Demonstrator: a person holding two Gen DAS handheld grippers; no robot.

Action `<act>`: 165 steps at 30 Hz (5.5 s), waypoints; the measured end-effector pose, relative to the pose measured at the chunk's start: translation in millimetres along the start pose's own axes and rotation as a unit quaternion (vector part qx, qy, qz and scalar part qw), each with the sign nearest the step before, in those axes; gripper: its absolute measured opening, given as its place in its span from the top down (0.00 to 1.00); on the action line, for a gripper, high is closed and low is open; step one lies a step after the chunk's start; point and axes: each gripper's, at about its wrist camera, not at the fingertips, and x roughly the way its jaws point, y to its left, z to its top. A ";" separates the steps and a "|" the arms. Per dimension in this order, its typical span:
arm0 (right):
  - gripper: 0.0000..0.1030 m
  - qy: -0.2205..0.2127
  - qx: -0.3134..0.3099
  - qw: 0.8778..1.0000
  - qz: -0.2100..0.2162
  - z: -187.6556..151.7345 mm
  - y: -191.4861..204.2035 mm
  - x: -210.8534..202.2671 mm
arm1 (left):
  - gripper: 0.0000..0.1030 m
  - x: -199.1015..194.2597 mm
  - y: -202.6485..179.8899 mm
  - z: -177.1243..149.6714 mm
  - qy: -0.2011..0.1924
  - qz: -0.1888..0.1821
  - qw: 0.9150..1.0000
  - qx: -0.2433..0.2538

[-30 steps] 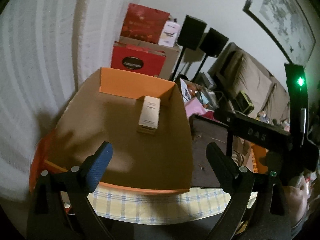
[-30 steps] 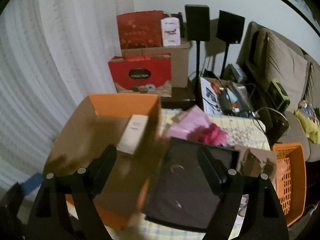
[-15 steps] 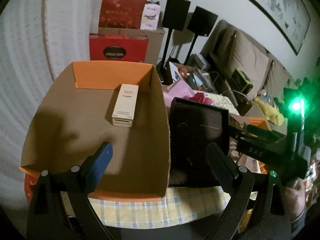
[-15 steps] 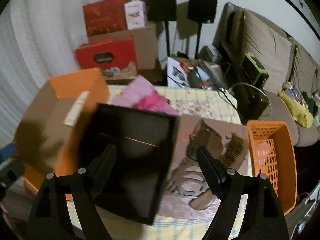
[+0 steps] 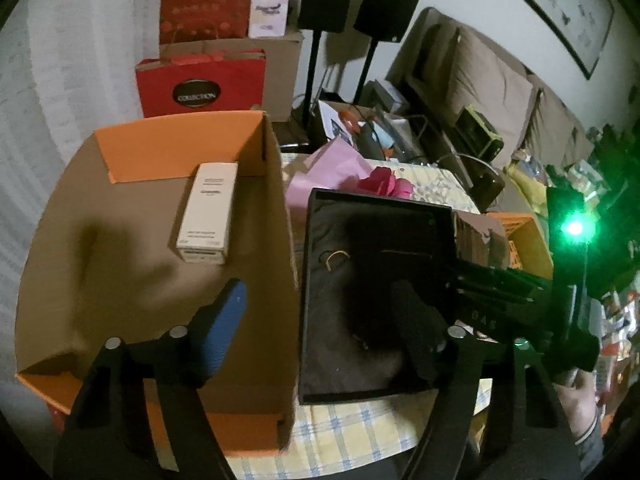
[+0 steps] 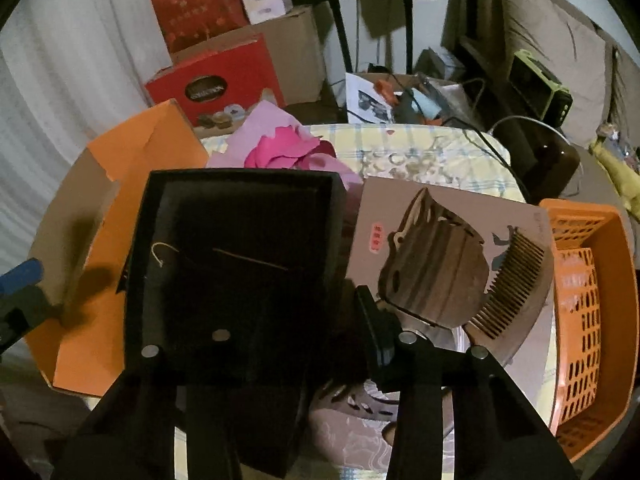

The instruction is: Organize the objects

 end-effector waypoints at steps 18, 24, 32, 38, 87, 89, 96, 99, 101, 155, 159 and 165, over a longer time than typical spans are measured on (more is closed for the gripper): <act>0.77 0.009 -0.003 1.000 0.014 3.1 -12.0 -2.1 | 0.63 33.9 -18.8 16.2 0.045 0.035 0.997 0.045; 0.78 0.009 -0.003 1.000 0.018 2.2 -12.6 -2.5 | 0.68 29.3 -35.0 25.5 0.041 0.019 0.998 0.047; 0.78 0.009 -0.001 0.999 0.032 0.3 -14.5 -2.5 | 0.65 60.0 -33.6 16.8 0.076 0.051 0.995 0.039; 0.78 0.008 -0.009 1.000 0.026 0.0 -11.5 -2.5 | 0.65 63.4 -30.5 8.0 0.077 0.074 0.993 0.044; 0.74 -0.068 0.025 0.994 0.081 17.5 2.9 -81.2 | 0.75 -32.3 -43.6 28.8 -0.062 0.085 0.994 0.020; 0.74 -0.079 0.017 0.994 0.077 22.3 9.6 -96.7 | 0.75 -44.8 -40.7 31.3 -0.074 0.076 0.994 0.011; 0.74 -0.120 -0.014 0.990 0.068 43.0 37.0 -143.3 | 0.75 -96.2 -28.5 42.1 -0.123 0.068 0.990 -0.005; 0.74 -0.133 -0.027 0.988 0.068 50.1 49.8 -158.0 | 0.75 -112.8 -19.5 46.6 -0.136 0.067 0.988 -0.012; 0.74 -0.140 -0.034 0.987 0.075 56.5 59.1 -166.3 | 0.75 -121.7 -10.3 49.7 -0.141 0.070 0.987 -0.018; 0.76 0.127 -0.010 0.973 0.190 90.0 205.1 89.0 | 0.78 26.7 206.1 28.8 0.055 0.223 0.968 -0.097; 0.76 0.133 -0.023 0.976 0.172 89.8 208.7 98.5 | 0.79 35.8 212.2 26.0 0.066 0.227 0.966 -0.103; 0.76 0.140 -0.043 0.977 0.157 87.1 224.8 106.2 | 0.79 39.1 215.0 32.8 0.063 0.245 0.963 -0.096</act>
